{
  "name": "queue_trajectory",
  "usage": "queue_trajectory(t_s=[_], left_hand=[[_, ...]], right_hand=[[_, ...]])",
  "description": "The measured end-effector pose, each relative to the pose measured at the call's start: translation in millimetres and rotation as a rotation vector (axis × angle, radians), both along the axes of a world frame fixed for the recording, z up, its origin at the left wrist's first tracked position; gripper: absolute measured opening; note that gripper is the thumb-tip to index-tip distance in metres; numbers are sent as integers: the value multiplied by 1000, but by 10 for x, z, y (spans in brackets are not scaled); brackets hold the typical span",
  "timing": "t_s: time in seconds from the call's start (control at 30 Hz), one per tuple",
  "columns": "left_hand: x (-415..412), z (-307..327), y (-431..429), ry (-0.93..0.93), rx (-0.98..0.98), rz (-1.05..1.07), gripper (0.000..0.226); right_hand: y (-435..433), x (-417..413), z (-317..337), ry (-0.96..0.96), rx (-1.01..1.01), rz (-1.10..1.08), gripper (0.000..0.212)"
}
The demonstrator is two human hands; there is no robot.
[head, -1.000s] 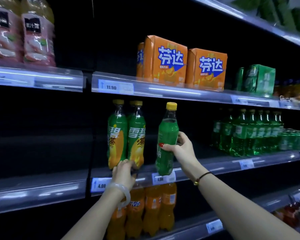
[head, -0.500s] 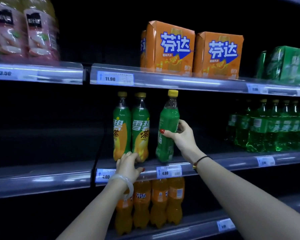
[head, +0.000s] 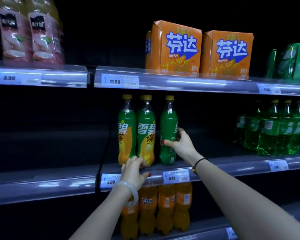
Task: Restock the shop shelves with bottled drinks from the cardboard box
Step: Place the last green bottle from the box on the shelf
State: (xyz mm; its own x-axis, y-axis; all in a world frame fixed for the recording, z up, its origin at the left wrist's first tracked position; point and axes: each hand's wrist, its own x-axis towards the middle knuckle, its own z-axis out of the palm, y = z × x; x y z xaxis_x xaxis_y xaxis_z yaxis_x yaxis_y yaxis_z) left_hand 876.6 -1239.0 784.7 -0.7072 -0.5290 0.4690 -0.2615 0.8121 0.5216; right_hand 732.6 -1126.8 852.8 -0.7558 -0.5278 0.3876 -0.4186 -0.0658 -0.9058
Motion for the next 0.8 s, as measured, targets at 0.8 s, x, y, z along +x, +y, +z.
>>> queue_trajectory(t_s=[0.8], left_hand=[[25, -109, -31, 126, 52, -52, 25]], right_hand=[[-9, 33, -272, -18, 155, -70, 71]])
